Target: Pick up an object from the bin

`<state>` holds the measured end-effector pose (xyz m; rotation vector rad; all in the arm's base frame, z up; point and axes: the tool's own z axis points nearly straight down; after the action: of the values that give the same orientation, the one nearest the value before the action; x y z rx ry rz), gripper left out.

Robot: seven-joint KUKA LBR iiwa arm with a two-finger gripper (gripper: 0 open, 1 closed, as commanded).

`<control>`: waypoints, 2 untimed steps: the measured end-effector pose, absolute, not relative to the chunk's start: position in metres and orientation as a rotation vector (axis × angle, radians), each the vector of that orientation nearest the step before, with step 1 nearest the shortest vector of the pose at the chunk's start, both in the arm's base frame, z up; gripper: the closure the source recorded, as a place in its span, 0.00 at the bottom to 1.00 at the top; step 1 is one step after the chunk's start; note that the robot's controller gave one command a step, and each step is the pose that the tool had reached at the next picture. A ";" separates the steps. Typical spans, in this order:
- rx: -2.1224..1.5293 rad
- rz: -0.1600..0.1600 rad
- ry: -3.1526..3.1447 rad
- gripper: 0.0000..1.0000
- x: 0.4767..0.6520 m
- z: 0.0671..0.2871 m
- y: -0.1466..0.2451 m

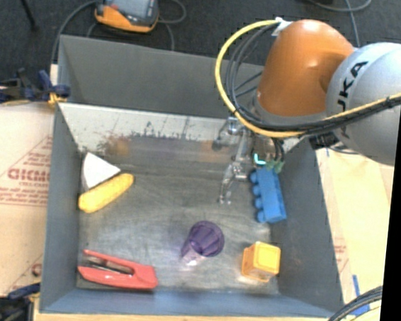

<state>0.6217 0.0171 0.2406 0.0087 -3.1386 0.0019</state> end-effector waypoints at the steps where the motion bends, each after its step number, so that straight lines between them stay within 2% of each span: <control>1: 0.008 0.001 -3.147 0.00 0.623 0.246 0.017; 2: 0.202 0.002 -3.143 0.00 0.614 0.212 0.017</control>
Offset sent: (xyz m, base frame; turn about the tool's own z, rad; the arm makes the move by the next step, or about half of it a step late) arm -0.0376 -0.0023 -0.1315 -0.4987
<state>0.6141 0.0171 0.2124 0.2017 -3.1428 0.0024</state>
